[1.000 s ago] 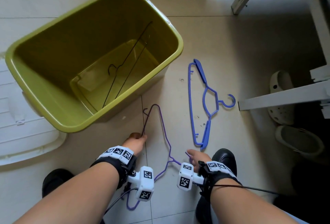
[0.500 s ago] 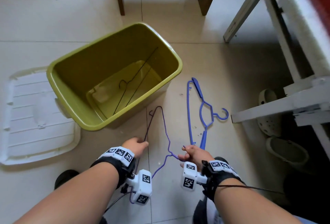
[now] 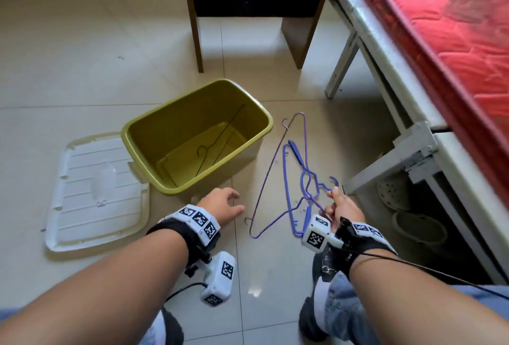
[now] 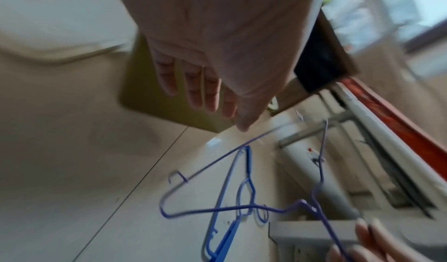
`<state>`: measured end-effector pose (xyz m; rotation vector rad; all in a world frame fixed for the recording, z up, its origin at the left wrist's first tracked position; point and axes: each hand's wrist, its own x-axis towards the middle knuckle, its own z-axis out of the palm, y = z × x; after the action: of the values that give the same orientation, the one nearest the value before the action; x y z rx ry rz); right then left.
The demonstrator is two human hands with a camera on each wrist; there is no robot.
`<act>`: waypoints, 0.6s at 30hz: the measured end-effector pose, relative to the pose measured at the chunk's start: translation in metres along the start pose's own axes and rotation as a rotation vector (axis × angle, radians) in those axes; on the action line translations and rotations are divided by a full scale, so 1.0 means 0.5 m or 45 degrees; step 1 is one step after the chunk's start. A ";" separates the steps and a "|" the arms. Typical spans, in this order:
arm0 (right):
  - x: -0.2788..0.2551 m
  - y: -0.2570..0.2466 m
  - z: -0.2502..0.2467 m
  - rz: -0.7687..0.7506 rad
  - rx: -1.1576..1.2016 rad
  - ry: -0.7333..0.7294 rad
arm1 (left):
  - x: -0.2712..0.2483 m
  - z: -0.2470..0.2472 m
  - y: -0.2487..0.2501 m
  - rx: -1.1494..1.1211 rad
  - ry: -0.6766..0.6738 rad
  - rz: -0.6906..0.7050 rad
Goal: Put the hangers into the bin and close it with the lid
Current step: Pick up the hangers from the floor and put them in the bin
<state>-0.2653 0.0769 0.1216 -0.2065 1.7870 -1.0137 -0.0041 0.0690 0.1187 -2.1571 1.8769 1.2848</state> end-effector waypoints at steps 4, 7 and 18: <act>-0.040 -0.083 0.009 -0.242 -0.073 -0.159 | -0.036 -0.055 0.058 0.057 0.340 0.161; -0.078 -0.136 0.045 -0.422 -0.183 -0.293 | -0.067 -0.092 0.112 0.226 0.600 0.288; -0.193 -0.199 0.147 -1.007 -0.953 -0.641 | -0.102 -0.133 0.081 0.525 0.510 0.279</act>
<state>-0.1898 0.0285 0.2507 -1.5796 1.5302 -0.6458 0.0021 0.0665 0.2116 -2.1360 2.3176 0.4258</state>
